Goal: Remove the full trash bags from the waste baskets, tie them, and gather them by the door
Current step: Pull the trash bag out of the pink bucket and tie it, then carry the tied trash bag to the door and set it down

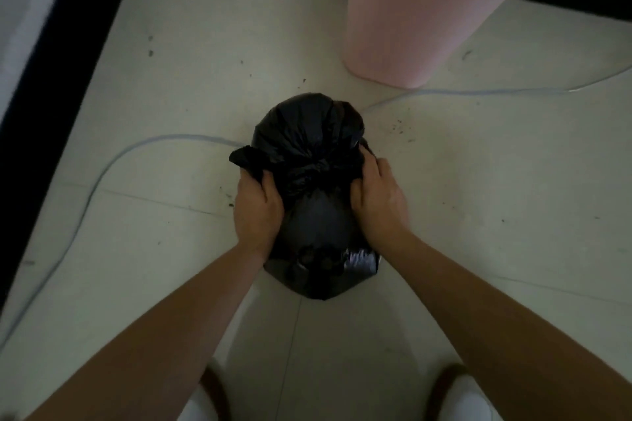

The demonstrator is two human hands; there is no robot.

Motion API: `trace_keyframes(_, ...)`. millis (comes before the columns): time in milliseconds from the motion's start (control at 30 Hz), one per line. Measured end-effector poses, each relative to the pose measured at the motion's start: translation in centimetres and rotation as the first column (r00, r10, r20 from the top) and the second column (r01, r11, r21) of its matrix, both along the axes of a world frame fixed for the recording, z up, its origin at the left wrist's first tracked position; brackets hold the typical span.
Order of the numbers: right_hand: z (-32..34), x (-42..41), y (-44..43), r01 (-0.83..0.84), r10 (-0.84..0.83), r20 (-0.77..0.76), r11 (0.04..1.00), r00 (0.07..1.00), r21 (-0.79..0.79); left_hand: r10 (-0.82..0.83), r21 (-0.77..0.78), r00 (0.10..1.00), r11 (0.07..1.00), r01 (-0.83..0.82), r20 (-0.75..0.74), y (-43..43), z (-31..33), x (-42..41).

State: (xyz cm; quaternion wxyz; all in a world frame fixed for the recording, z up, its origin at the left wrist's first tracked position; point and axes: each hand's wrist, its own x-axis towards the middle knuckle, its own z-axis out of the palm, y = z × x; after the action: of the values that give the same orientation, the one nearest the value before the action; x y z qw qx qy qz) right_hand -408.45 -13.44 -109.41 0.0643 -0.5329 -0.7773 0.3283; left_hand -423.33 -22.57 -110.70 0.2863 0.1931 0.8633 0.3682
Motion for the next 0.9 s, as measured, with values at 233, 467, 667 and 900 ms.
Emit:
trace_keyframes(233,14.1,0.1,-2.3,-0.065,0.064,-0.010,0.997,0.998,-0.032,-0.216,-0.088,0.972,0.974,0.209,-0.092,-4.5,14.4,-1.9)
trace_keyframes(467,41.3,-5.3,2.6,-0.289,0.287,0.043,0.929,0.957,0.231,-0.185,0.035,0.960,0.980,0.196,-0.208,-1.2,41.3,-8.1)
trace_keyframes(667,74.1,-10.5,3.5,-0.300,0.296,0.081,0.842,0.952,0.448,-0.096,0.219,0.892,0.953,0.211,-0.442,-1.3,74.4,-13.2)
trace_keyframes(900,95.6,-12.1,-0.8,-0.250,0.440,-0.215,0.777,0.872,0.577,0.201,0.404,0.857,0.915,0.009,-0.474,-7.6,97.8,-11.8)
